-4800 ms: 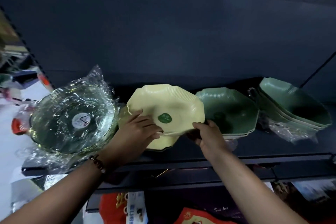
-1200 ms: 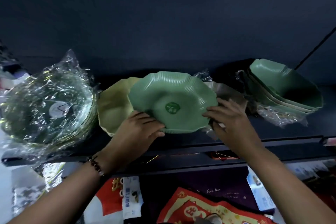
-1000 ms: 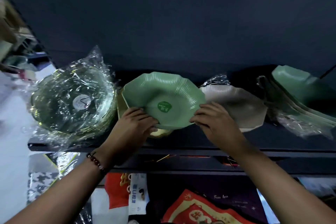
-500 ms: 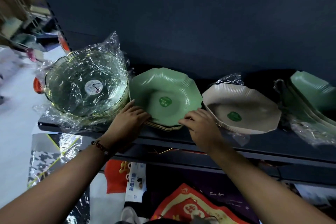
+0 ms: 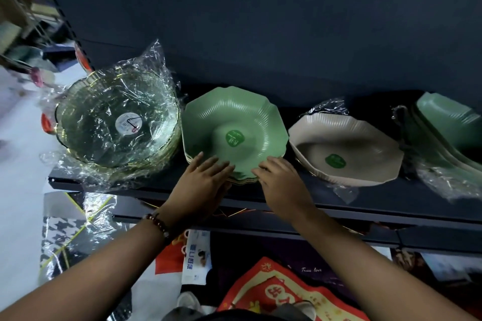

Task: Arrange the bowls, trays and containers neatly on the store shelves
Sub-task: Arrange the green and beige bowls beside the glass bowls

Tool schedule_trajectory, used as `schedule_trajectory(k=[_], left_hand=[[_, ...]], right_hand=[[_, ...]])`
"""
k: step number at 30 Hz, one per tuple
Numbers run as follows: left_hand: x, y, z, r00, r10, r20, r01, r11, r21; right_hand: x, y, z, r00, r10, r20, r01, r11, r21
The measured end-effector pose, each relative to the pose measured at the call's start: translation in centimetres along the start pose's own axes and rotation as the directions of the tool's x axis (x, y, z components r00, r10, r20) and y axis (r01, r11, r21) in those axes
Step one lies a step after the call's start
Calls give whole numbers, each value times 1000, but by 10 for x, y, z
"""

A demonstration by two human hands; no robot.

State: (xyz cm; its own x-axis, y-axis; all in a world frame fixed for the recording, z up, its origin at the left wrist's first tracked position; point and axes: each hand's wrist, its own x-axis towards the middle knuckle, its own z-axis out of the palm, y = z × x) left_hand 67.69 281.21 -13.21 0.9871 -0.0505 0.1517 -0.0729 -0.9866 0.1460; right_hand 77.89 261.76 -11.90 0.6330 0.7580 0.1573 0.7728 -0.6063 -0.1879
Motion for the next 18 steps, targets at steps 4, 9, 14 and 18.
schedule_trajectory(k=[4, 9, 14, 18], left_hand=[[7, 26, -1, 999, 49, -21, -49, 999, -21], [38, 78, -4, 991, 114, -64, -120, 987, -104], [87, 122, -2, 970, 238, -55, -242, 968, -71], [117, 152, 7, 945, 327, -24, -328, 944, -49]], right_hand=[[-14, 2, -15, 996, 70, 53, -74, 995, 70], [-52, 26, -44, 975, 209, -80, -206, 977, 50], [-91, 67, -72, 923, 345, -171, -351, 936, -5], [-116, 95, -88, 840, 512, -183, -511, 858, 57]])
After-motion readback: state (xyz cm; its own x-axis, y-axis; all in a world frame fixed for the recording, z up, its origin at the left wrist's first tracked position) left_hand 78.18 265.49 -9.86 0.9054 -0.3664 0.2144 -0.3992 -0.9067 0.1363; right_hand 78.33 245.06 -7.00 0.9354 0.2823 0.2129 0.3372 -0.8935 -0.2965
